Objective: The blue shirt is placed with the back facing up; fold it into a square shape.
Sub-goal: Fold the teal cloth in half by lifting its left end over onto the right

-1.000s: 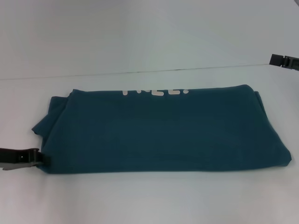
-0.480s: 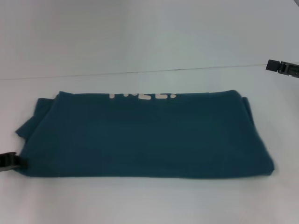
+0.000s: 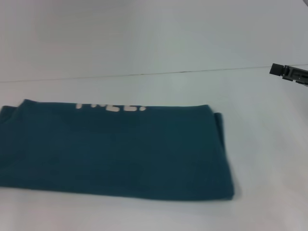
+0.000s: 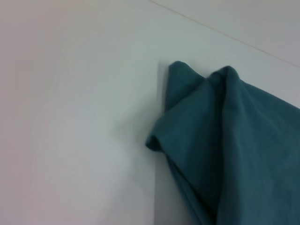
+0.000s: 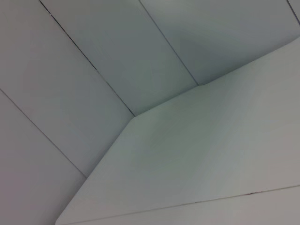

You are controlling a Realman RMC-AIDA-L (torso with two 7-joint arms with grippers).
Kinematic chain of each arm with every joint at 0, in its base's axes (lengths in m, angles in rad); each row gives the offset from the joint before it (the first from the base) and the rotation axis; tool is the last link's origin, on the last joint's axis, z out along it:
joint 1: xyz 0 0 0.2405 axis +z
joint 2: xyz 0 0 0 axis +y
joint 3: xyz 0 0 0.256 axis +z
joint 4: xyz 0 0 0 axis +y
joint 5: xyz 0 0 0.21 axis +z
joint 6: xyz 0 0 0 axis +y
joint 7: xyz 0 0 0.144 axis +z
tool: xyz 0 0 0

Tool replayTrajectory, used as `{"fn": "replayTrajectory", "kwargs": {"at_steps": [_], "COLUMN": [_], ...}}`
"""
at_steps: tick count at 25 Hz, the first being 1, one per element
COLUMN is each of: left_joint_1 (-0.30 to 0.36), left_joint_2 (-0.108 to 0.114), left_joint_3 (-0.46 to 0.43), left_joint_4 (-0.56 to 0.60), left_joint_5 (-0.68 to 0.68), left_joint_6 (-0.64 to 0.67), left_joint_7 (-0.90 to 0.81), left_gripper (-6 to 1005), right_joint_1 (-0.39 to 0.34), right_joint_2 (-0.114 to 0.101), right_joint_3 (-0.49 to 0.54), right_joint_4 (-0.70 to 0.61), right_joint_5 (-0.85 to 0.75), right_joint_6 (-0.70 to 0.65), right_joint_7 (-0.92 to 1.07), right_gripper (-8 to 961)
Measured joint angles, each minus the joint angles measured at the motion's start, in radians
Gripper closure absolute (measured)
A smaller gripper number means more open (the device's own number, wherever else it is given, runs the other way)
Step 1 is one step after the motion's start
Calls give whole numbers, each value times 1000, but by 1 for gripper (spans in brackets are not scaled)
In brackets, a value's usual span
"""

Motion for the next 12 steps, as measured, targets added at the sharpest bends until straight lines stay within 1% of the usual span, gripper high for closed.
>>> {"fn": "replayTrajectory", "kwargs": {"at_steps": [3,7,9,12], "left_joint_1": [6,15,11,-14], "left_joint_2": [10,14,15,15], "left_joint_3": [-46,-65,-67,-51], "left_joint_4": [14,29,33,34], "left_joint_5": [33,21,-41,-202], "left_joint_6": [1,25,82,206], "left_joint_7": [9,19,39,71], "left_gripper": [942,936,934,930], "right_joint_1": [5,8,8,7], "right_joint_2": [0,1,1,1], "right_joint_3": [-5,-6,-6,-6], "right_joint_4": [9,16,22,29], "right_joint_5": [0,0,0,0], "right_joint_6": [4,8,12,11], "right_joint_7": [1,-4,-9,-22], "right_gripper": [51,51,51,52]}}
